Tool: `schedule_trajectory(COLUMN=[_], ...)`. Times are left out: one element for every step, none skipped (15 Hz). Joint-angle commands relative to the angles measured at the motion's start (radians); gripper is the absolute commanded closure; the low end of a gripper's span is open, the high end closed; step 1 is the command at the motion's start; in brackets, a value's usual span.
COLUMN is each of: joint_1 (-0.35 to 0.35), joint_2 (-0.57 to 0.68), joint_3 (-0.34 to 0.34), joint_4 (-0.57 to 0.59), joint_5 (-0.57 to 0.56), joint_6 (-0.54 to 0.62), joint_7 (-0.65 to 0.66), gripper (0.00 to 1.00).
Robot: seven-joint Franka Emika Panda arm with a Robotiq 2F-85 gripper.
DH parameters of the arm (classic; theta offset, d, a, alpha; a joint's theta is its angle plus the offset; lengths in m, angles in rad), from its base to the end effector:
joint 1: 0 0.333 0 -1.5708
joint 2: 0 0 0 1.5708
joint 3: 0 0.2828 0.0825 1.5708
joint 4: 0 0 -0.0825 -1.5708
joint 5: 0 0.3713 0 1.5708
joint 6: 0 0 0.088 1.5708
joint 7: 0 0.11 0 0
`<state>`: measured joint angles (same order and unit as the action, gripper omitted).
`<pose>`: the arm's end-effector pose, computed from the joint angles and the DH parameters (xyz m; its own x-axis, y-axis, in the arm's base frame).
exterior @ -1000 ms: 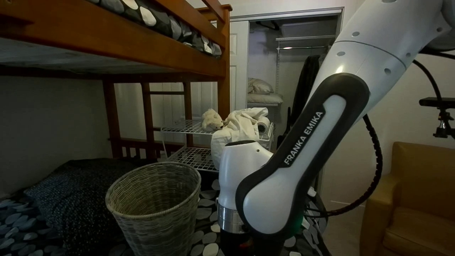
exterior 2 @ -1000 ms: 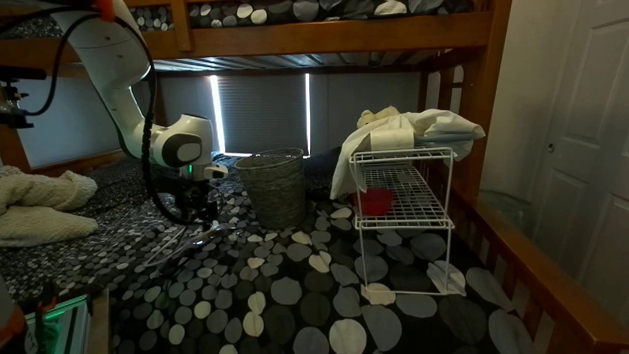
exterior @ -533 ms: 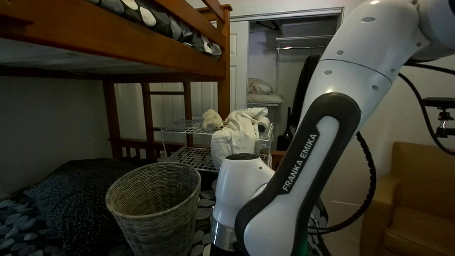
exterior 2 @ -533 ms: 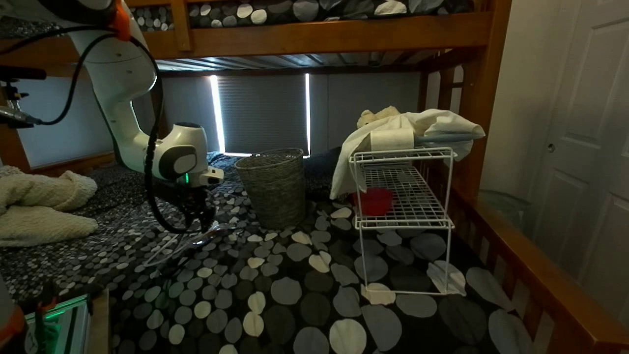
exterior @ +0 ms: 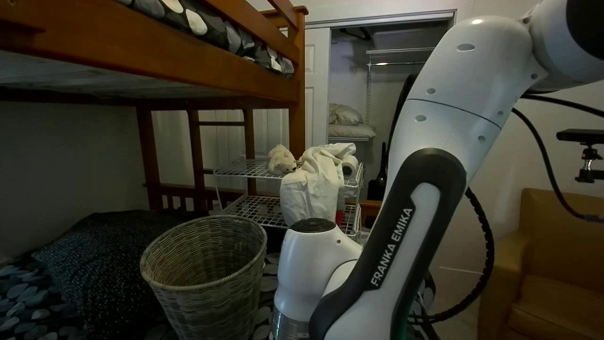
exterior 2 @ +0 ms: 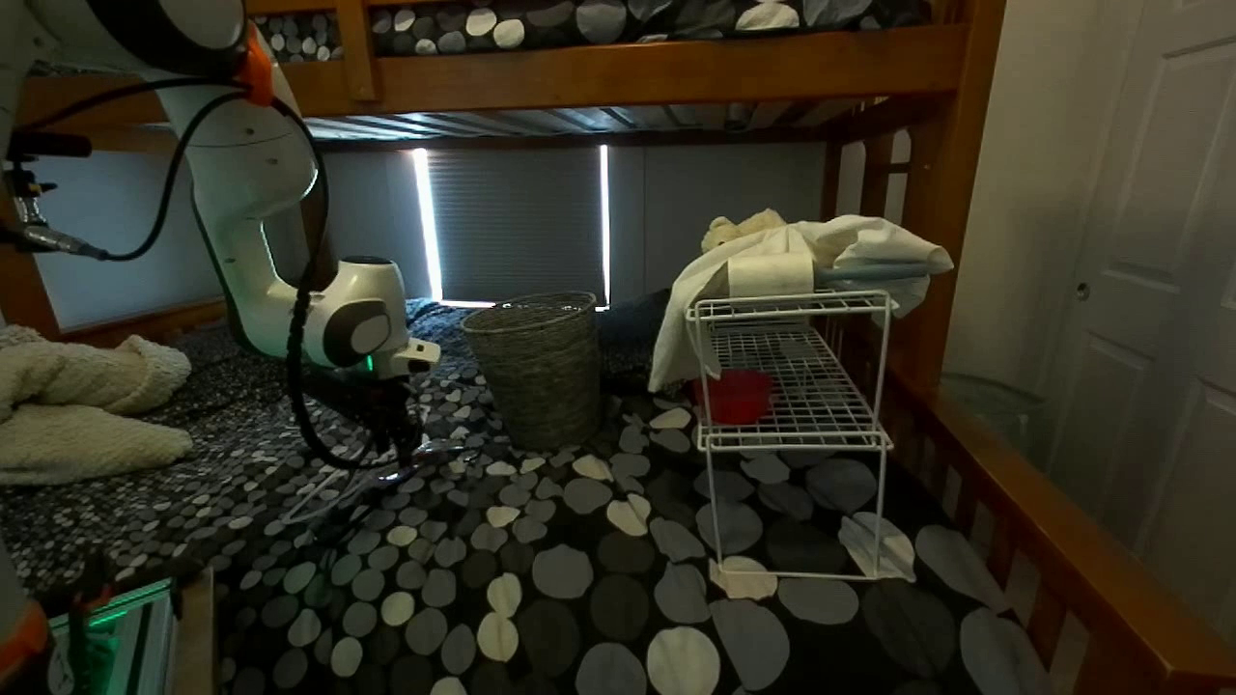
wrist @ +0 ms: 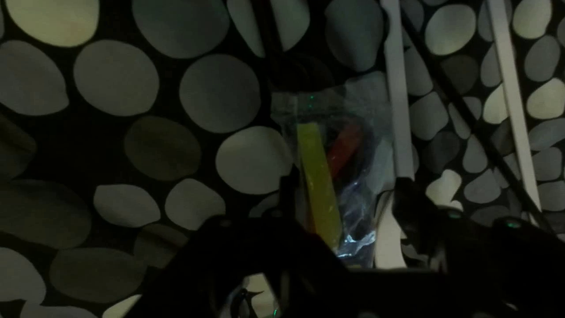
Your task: Put the packet on the bed on top of the towel
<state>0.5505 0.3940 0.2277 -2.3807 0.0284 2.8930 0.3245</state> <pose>0.3501 0.3531 0.1517 0.9182 0.3865 0.0867 0.3951 -0.9092 -0.1315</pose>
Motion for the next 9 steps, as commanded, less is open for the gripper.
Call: schedule_trajectory(joint_1=[0.068, 0.079, 0.090, 0.102, 0.114, 0.125, 0.139, 0.150, 0.161], joint_2=[0.035, 0.041, 0.046, 0.050, 0.054, 0.053, 0.046, 0.044, 0.038], joint_3=[-0.064, -0.073, -0.081, -0.090, -0.100, -0.109, -0.124, -0.135, -0.147], joint_4=[0.019, 0.024, 0.029, 0.033, 0.035, 0.038, 0.034, 0.035, 0.033], joint_5=[-0.053, -0.056, -0.056, -0.057, -0.058, -0.058, -0.063, -0.065, -0.068], joint_6=[0.020, 0.019, 0.017, 0.017, 0.019, 0.016, 0.017, 0.015, 0.017], joint_7=[0.076, 0.083, 0.088, 0.094, 0.100, 0.103, 0.112, 0.118, 0.123], gripper=[0.36, 0.41, 0.54, 0.65, 0.73, 0.83, 0.90, 0.97, 1.00])
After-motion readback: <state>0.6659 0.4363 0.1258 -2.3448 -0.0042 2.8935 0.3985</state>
